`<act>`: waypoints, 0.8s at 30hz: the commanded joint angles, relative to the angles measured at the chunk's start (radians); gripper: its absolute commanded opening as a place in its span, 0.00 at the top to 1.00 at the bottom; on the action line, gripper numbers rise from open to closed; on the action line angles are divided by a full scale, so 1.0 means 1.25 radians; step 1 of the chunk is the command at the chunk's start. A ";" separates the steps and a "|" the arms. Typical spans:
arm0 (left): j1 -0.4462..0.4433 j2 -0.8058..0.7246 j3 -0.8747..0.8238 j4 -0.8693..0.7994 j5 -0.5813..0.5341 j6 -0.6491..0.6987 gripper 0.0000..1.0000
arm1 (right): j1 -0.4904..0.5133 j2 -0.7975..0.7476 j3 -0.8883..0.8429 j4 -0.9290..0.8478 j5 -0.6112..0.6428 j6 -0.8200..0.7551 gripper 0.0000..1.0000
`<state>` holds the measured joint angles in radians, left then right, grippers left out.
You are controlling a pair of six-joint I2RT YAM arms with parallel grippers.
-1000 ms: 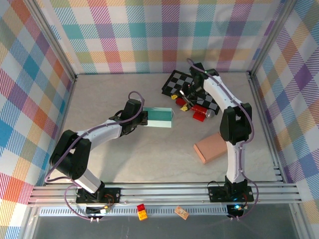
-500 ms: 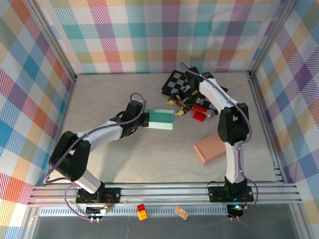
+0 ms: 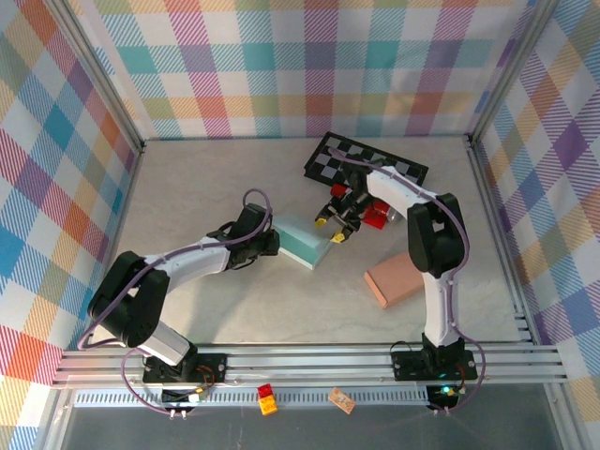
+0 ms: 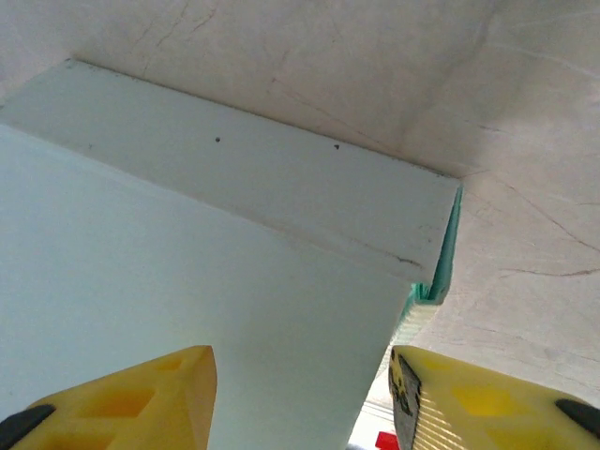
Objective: Fold the paper box
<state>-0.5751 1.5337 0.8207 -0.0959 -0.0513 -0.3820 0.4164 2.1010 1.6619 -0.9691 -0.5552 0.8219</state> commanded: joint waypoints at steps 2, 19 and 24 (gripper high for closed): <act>-0.018 -0.046 -0.010 -0.035 0.020 -0.054 0.72 | 0.014 -0.062 -0.025 0.026 0.020 -0.004 0.48; 0.026 -0.311 0.216 -0.510 0.071 -0.262 0.50 | 0.014 -0.278 -0.212 0.148 0.088 0.161 0.46; 0.181 -0.117 0.418 -0.603 0.258 -0.206 0.48 | 0.014 -0.350 -0.311 0.245 0.085 0.276 0.45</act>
<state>-0.4232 1.2621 1.2732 -0.6952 0.1307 -0.6659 0.4271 1.7035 1.3163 -0.7464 -0.4549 1.0485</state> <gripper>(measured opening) 0.521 0.553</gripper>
